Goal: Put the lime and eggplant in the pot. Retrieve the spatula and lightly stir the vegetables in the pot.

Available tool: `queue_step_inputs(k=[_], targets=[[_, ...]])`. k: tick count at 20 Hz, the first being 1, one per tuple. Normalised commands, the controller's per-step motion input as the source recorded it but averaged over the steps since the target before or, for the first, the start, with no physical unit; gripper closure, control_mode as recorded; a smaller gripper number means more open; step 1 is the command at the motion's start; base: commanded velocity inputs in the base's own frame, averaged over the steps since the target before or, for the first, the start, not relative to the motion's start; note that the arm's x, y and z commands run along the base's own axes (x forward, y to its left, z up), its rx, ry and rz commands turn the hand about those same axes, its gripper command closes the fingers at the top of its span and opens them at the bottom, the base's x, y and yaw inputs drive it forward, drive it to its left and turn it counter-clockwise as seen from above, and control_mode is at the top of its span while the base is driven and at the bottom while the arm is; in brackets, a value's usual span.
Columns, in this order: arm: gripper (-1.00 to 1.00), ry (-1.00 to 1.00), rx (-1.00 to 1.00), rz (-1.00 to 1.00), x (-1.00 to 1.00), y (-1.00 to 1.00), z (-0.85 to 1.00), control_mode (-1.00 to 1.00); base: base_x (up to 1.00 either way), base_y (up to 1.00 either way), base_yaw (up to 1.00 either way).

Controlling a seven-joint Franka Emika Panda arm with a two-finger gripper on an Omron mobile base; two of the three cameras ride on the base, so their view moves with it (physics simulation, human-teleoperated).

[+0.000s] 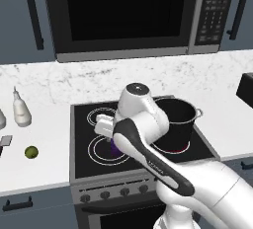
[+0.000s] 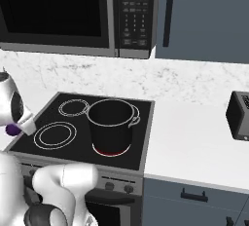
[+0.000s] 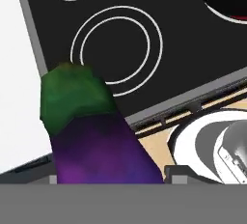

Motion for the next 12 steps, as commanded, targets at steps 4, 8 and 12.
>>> queue_step_inputs(k=[4,8,12], targets=[[1.00,-0.04,-0.03,-0.24,-0.09,-1.00,0.78,-1.00,0.00,0.00,0.00],[1.00,-0.07,-0.04,-0.16,0.00,-0.82,0.92,-1.00,0.00,0.00,0.00],[1.00,-0.05,-0.07,-0.07,0.01,-0.79,0.79,-1.00,0.00,0.00,0.00]])
